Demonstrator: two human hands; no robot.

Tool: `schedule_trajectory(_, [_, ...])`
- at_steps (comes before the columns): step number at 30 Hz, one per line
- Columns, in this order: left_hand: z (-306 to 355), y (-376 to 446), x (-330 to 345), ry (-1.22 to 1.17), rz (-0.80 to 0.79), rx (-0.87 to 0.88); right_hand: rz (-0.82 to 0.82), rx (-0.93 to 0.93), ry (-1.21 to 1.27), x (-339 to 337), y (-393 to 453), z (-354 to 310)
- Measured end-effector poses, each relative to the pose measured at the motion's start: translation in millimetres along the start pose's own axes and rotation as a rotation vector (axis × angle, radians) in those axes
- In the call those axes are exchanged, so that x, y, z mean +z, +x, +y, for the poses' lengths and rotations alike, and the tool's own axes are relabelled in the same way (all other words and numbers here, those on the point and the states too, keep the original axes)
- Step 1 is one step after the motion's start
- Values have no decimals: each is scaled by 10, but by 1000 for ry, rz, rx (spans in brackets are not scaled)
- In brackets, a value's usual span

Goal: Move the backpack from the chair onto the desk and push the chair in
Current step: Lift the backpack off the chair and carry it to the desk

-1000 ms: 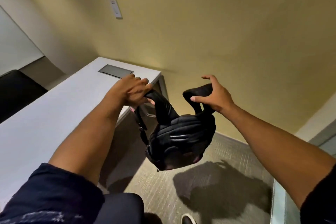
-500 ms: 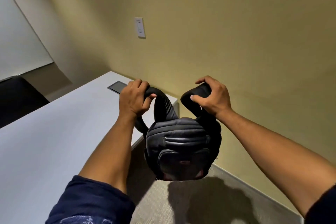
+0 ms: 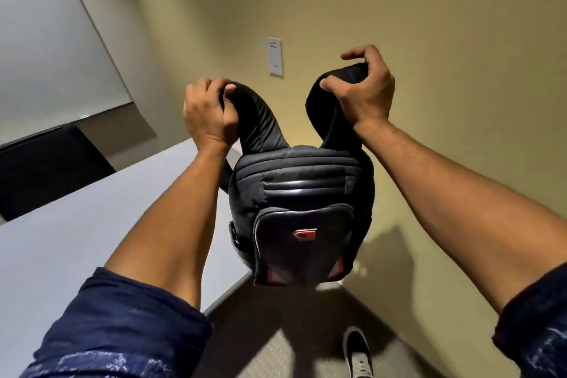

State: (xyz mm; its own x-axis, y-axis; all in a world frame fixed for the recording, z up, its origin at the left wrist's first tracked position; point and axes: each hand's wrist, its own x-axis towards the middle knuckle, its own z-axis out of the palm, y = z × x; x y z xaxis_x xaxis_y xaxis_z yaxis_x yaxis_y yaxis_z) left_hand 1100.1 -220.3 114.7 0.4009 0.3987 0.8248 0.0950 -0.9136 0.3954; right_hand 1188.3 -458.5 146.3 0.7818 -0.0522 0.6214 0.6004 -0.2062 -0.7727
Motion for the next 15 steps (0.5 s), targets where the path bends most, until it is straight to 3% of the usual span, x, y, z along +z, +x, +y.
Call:
schedule_trajectory(3, [-123,349,194,76,51,-61,8,0,79,396,391,115])
schedule_trajectory(12, [-784,860,667,304,63,-131,-181,-49,149,1574,1067,644])
schedule_trajectory(13, [-833,835,715,300,47,-142,-222,-47,125,1645,1065,717])
schedule_trajectory(15, [-1415,1011,834,246,-105,-73,-105,33,57,2199,820,854])
